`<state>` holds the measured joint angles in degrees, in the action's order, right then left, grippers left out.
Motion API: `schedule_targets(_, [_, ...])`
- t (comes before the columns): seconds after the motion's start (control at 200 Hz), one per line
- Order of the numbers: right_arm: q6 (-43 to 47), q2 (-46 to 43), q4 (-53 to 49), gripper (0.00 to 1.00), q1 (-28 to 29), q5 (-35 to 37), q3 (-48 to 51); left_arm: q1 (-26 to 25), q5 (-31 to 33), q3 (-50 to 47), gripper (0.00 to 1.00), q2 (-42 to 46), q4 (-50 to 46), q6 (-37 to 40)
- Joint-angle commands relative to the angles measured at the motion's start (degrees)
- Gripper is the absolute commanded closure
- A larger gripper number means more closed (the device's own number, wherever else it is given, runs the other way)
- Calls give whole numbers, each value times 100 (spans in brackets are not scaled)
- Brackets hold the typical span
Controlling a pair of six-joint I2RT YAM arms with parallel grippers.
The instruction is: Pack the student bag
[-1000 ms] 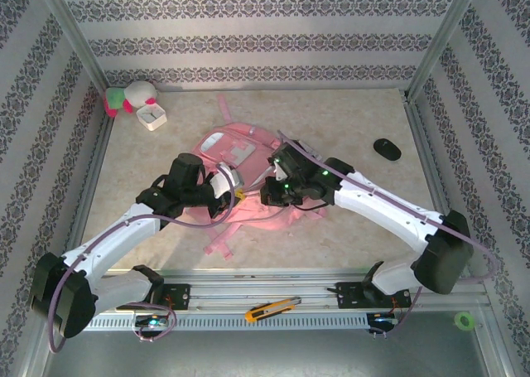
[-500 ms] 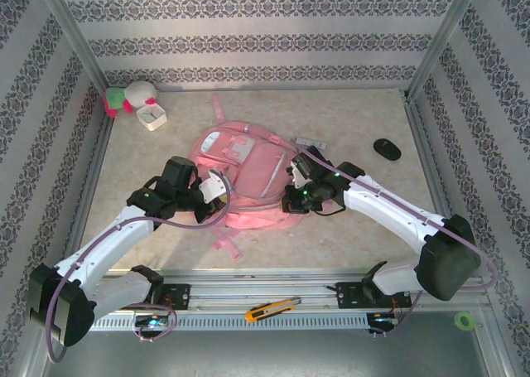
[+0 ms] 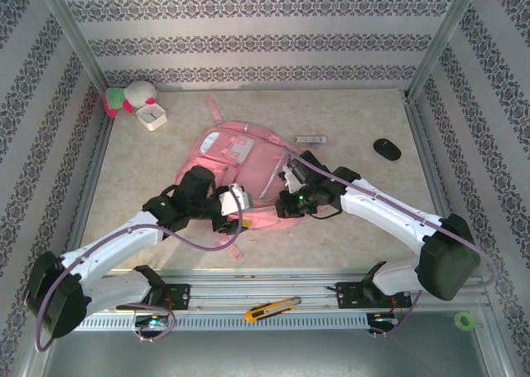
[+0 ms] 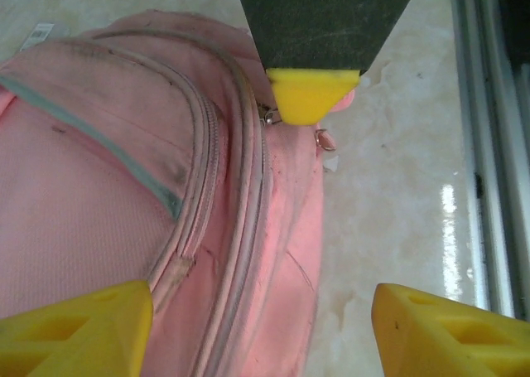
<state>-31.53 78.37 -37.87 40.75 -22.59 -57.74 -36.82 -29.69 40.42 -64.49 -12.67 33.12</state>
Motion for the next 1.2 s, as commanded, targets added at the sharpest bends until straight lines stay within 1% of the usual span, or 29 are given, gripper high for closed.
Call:
schedule_targets(0.0, [118,-56,123,100,29,-198,-61,-197,231,185,35,-352,673,425])
schedule_targets(0.055, [108,-72,135,100,16,-202,-26,-290,244,201,39,-503,852,514])
schedule_targets(0.095, [95,-92,130,100,2,-202,-6,-394,322,237,43,-605,933,640])
schedule_targets(0.13, [90,-101,138,100,-24,-201,-1,-510,439,310,44,-686,912,812])
schedule_targets(0.23, [97,-142,139,100,-57,-214,26,-793,843,434,43,-908,1133,952])
schedule_targets(0.275, [95,-162,146,100,-77,-218,45,-830,977,394,42,-983,1426,900])
schedule_targets(0.37, [94,-190,157,100,-102,-237,71,-886,1227,328,42,-1167,1796,889])
schedule_targets(0.495, [77,-201,192,100,-142,-271,112,-923,1377,156,43,-1407,2318,854])
schedule_targets(0.555, [72,-199,214,100,-149,-288,138,-924,1604,64,41,-1523,2634,704])
schedule_targets(0.605, [61,-208,229,100,-163,-282,162,-931,1657,43,39,-1562,2716,679])
schedule_targets(0.64, [47,-218,226,100,-167,-285,178,-932,1626,49,38,-1515,2717,642])
schedule_targets(0.719, [26,-264,218,100,-192,-248,222,-940,1447,18,32,-1276,2707,599])
schedule_targets(0.784, [2,-319,232,100,-246,-209,284,-939,1416,-49,26,-1070,2700,661])
schedule_targets(0.864, [-11,-390,252,100,-337,-207,371,-941,1541,-150,19,-883,2695,812])
schedule_targets(0.929, [-5,-435,287,100,-413,-213,438,-939,1661,-243,15,-813,2779,992])
schedule_targets(1.064, [44,-421,317,100,-530,-272,474,-935,1717,-146,10,-1118,2732,1223])
schedule_targets(1.194, [107,-399,298,100,-610,-256,469,-935,1851,71,10,-1716,3051,1195])
